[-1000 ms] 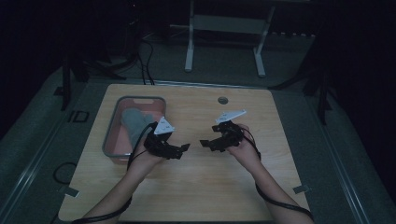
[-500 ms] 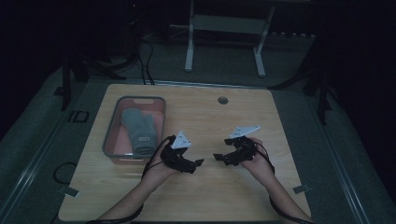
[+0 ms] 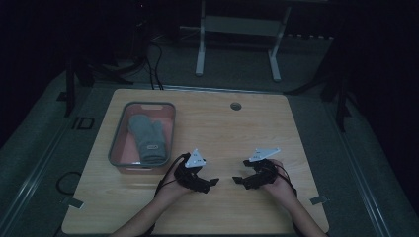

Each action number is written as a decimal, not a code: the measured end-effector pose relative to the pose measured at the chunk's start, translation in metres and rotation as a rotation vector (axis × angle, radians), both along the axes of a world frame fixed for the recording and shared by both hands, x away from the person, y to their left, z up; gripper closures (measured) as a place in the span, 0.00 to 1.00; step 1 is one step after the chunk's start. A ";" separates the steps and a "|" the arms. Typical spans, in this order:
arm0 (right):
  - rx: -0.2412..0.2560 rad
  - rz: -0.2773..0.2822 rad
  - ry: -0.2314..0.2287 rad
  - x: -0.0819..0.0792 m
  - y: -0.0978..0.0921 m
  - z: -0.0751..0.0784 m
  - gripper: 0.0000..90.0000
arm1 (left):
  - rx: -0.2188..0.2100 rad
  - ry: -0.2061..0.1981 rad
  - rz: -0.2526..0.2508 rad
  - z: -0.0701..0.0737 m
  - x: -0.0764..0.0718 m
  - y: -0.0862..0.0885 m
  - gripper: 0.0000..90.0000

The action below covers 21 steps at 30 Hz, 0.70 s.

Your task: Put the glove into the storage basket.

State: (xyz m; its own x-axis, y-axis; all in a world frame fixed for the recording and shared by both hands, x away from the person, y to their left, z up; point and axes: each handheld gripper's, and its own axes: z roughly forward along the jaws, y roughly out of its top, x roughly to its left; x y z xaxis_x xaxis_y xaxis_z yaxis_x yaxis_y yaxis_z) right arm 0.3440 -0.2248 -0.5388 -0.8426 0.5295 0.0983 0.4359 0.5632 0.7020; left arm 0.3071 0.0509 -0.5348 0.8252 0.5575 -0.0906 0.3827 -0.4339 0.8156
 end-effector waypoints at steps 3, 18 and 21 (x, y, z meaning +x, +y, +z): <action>0.005 -0.011 0.007 -0.003 -0.006 -0.004 0.18 | -0.020 0.002 -0.021 -0.004 -0.003 -0.003 0.16; 0.024 -0.051 -0.014 -0.021 -0.037 -0.019 0.18 | -0.005 0.002 -0.058 -0.019 -0.013 -0.010 0.16; 0.021 -0.052 -0.017 -0.022 -0.039 -0.021 0.18 | -0.004 0.003 -0.058 -0.019 -0.013 -0.010 0.16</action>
